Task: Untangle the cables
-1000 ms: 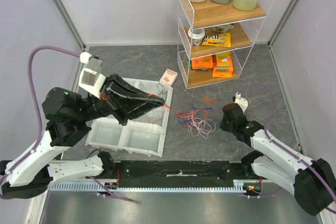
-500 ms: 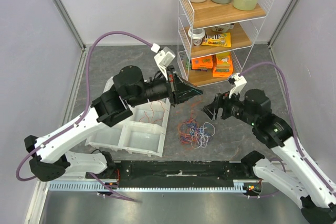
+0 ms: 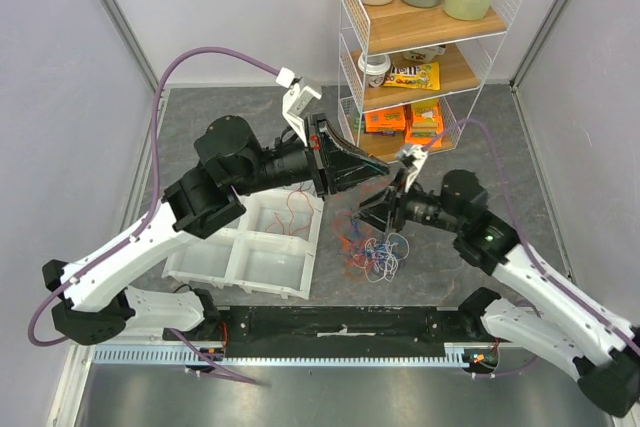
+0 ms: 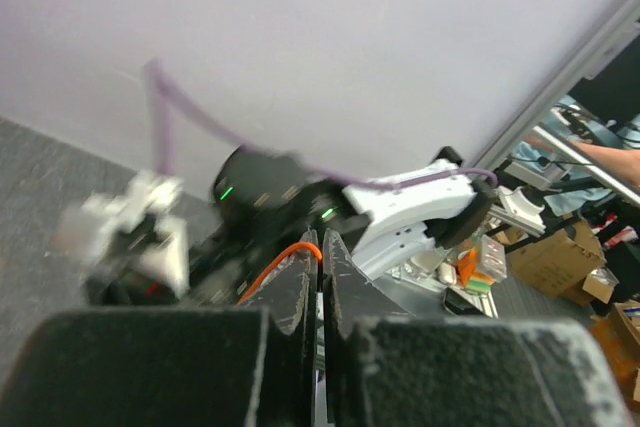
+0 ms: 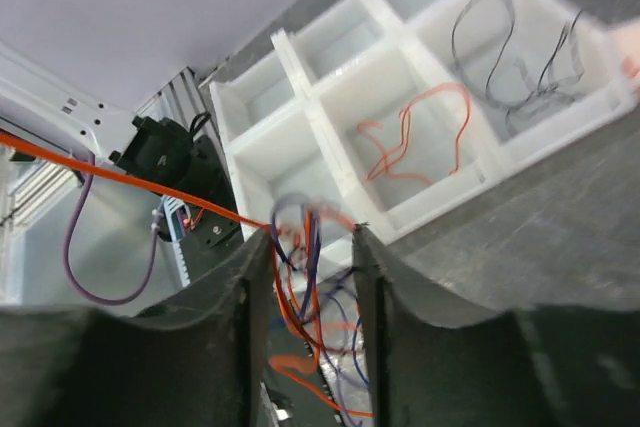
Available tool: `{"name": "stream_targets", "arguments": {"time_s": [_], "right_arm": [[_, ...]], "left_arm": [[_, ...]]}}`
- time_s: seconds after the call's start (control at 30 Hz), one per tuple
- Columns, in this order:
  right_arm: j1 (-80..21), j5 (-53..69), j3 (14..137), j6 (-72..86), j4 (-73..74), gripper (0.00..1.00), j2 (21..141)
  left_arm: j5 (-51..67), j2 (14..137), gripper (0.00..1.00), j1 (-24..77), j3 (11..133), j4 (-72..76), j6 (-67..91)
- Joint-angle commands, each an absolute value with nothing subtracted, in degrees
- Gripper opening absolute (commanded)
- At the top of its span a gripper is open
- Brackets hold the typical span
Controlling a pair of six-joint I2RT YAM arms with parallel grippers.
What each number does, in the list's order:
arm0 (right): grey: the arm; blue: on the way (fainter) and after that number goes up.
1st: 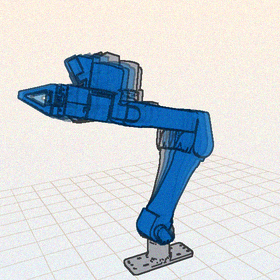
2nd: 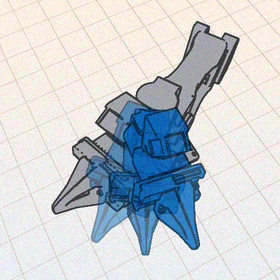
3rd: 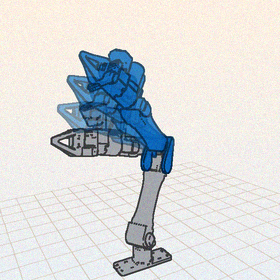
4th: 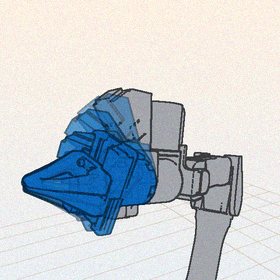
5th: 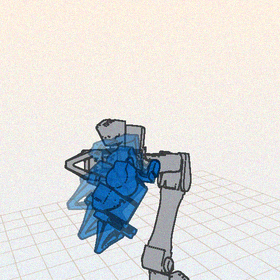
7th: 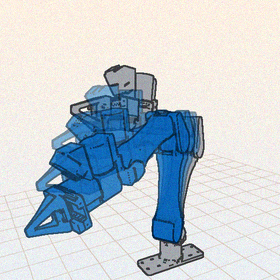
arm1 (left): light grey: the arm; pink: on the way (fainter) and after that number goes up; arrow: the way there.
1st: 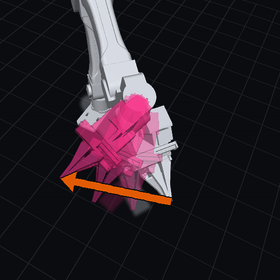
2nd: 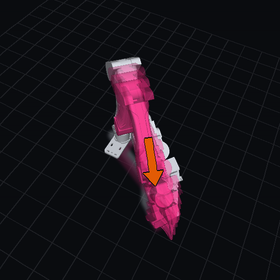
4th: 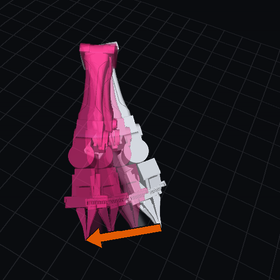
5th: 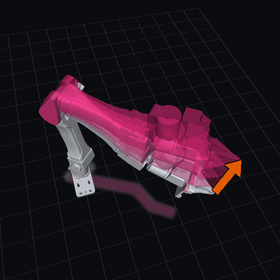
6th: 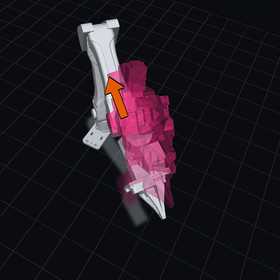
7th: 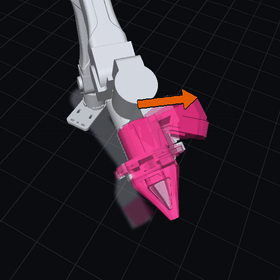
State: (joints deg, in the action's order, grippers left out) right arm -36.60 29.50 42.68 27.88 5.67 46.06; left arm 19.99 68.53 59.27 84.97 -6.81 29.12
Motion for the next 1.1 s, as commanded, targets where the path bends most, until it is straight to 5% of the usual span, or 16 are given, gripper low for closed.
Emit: {"name": "stream_targets", "arguments": {"time_s": [0.0, 0.23, 0.57, 0.8, 1.07], "right_arm": [[-40.0, 21.0, 36.2, 34.4, -5.7, 0.36, 52.6], [-40.2, -6.7, 25.1, 48.3, 6.4, 0.34, 54.9], [-36.6, -25.1, 25.6, 53.9, 24.6, 0.30, 45.2], [-26.5, -18.6, 27.0, 46.9, 23.5, 0.47, 47.2], [-32.9, -1.2, 42.9, 28.5, 24.2, 0.82, 45.0]], "left_arm": [[27.2, 69.3, 0.02, 59.4, 90.8, -1.4, 30.5], [25.1, 69.7, 0.02, 59.3, 101.8, -6.8, 27.0], [20.9, 72.3, 0.02, 59.3, 115.1, -10.2, 25.3], [16.5, 75.3, 0.02, 59.4, 129.4, -15.4, 19.5], [12.1, 76.8, 0.02, 59.4, 128.8, -19.3, 16.1]]}}
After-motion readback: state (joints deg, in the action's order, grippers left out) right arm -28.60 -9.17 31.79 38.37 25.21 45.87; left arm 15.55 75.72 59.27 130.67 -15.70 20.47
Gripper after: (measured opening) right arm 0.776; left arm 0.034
